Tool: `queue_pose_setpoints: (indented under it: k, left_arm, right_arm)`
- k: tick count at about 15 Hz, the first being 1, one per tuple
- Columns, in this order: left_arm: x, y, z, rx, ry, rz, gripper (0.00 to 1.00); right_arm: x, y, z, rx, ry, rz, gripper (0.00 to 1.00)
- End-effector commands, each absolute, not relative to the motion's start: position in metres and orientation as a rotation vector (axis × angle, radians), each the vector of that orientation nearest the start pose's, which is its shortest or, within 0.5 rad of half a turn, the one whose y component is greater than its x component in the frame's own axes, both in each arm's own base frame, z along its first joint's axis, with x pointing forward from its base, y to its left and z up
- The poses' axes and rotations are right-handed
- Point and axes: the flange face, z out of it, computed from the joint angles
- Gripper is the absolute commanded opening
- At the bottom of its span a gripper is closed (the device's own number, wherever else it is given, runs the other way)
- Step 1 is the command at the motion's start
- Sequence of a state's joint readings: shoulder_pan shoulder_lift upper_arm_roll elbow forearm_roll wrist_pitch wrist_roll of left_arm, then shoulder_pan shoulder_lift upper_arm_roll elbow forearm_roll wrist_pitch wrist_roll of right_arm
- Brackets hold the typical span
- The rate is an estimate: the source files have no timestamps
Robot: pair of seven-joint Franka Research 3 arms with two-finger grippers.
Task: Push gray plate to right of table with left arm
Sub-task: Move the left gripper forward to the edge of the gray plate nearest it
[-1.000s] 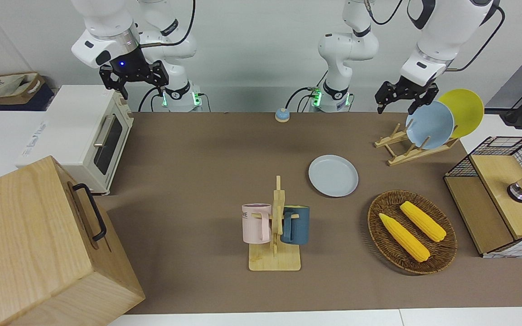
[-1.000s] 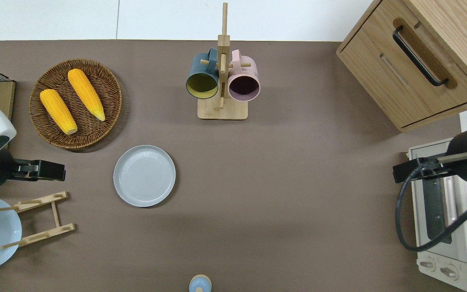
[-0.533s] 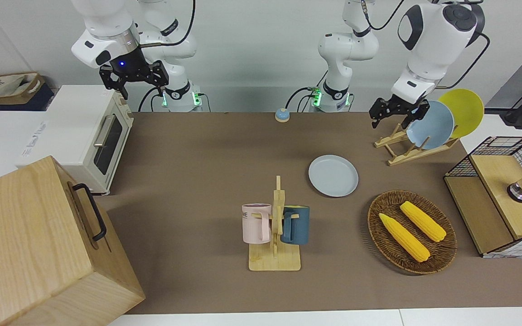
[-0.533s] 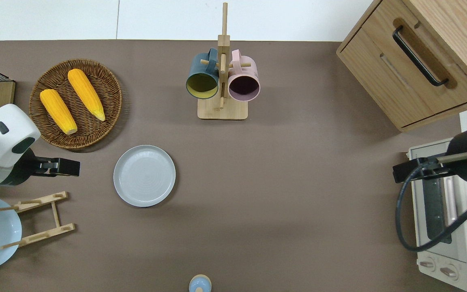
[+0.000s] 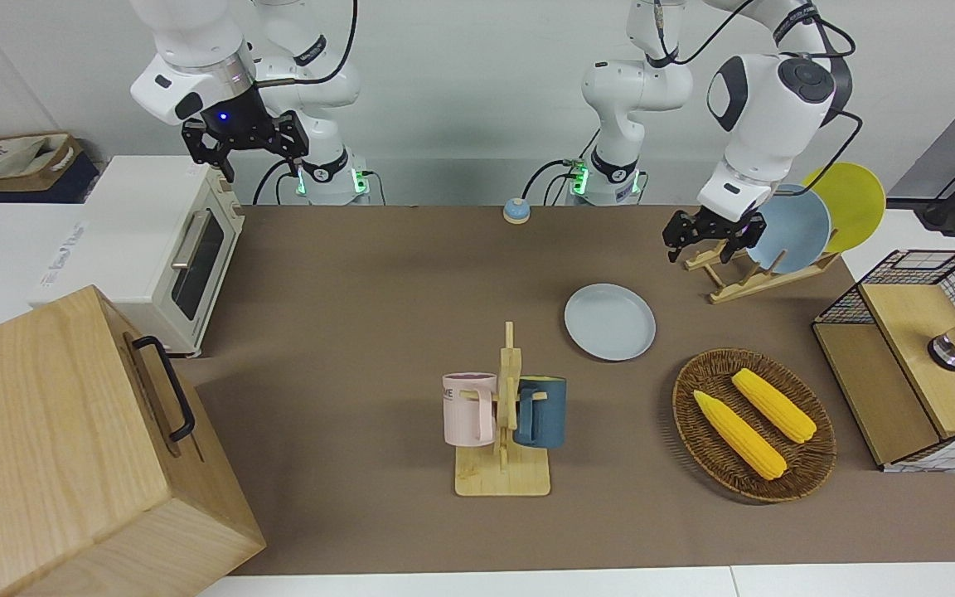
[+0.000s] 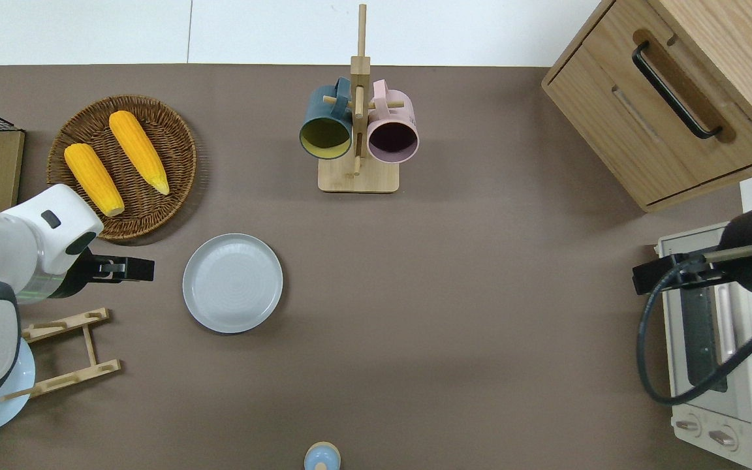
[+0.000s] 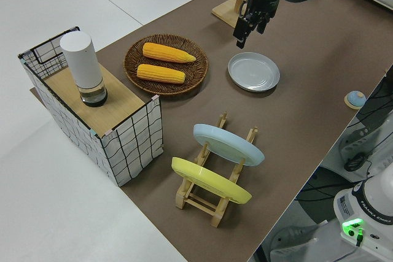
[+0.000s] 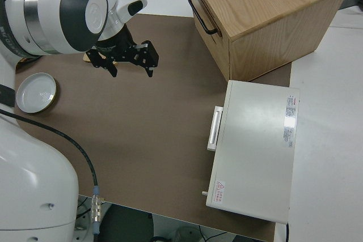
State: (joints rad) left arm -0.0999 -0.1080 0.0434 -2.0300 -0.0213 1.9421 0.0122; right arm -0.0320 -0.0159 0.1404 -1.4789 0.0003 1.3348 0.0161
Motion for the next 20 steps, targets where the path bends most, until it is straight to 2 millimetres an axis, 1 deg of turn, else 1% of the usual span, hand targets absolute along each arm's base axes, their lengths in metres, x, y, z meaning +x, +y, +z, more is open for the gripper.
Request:
queue_pose_setpoints:
  k: [1,6,10,14,20]
  left_arm:
    - [0.516,-0.038,0.477,-3.171,0.105,-0.071,0.99]
    - [0.516,-0.041,0.457,-3.176,0.104,-0.088,0.99]
    - [0.515,-0.041,0.448,-3.176,0.103,-0.085,0.99]
    - [0.512,-0.040,0.428,-3.174,0.097,-0.112,0.99]
    - [0.517,-0.041,0.406,-3.171,0.100,-0.115,0.99]
  right_arm:
    - [0.518,0.056,0.660,-3.139,-0.121,0.208,0.983]
    - [0.518,0.056,0.660,-3.140,-0.119,0.208,0.983]
    - [0.518,0.056,0.660,-3.139,-0.121,0.208,0.983]
    - [0.518,0.057,0.660,-3.140,-0.121,0.208,0.983]
    - [0.518,0.056,0.660,-3.140,-0.119,0.208,0.983]
